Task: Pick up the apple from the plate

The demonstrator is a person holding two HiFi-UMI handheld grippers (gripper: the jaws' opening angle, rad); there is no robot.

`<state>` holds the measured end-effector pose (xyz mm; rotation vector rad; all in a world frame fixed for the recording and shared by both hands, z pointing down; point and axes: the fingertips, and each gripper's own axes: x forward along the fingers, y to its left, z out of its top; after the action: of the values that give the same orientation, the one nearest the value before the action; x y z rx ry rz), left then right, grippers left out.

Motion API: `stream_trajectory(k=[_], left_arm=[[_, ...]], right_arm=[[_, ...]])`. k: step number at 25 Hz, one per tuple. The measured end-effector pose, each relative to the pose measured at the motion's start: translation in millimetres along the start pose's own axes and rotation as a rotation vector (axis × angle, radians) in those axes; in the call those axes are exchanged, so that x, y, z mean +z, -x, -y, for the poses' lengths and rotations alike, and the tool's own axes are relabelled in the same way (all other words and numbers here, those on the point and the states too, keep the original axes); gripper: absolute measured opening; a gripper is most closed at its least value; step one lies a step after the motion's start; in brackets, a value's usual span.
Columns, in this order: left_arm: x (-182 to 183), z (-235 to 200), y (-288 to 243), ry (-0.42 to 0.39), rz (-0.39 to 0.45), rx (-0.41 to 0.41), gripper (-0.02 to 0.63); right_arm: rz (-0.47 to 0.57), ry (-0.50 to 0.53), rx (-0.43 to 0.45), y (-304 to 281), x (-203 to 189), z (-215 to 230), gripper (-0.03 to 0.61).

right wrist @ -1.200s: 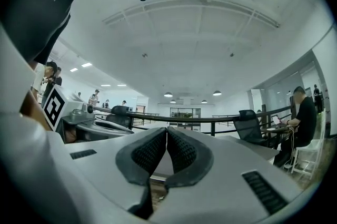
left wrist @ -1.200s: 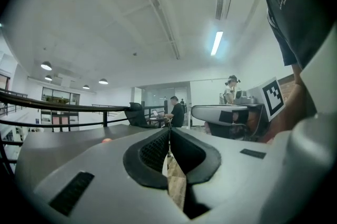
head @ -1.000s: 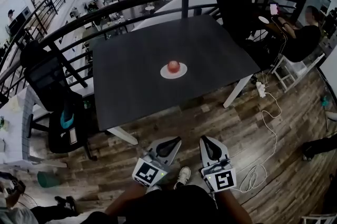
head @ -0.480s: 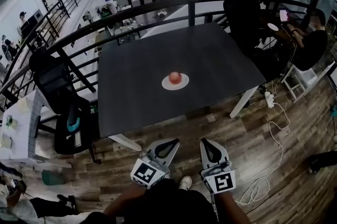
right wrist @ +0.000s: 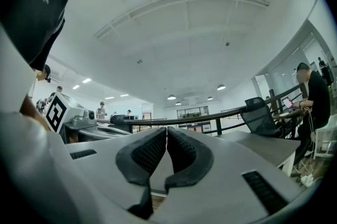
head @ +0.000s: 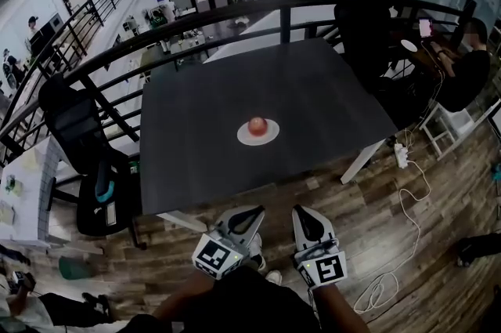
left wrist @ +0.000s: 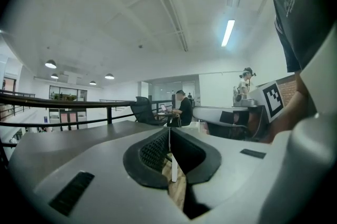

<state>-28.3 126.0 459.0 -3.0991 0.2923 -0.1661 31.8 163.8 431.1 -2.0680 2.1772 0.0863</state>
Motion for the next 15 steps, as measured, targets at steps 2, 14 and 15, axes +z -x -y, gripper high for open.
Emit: stream_trajectory(k=[2, 14, 15], left_arm=[[-1.6, -10.7, -9.4, 0.012, -0.001, 0.004, 0.028], [-9.5, -95.6, -71.2, 0.065, -0.016, -0.004, 0.028], [-11.0, -104.1, -75.3, 0.073, -0.011, 0.0, 0.029]], right_arm=[[-0.005, 0.001, 0.001, -11.6, -3.6, 8.5, 0.025], [-0.095, 0.009, 0.036, -110.0, -34.6, 51.9, 0.025], [-0.106, 0.011, 0.038, -118.6, -38.5, 54.5, 0.025]])
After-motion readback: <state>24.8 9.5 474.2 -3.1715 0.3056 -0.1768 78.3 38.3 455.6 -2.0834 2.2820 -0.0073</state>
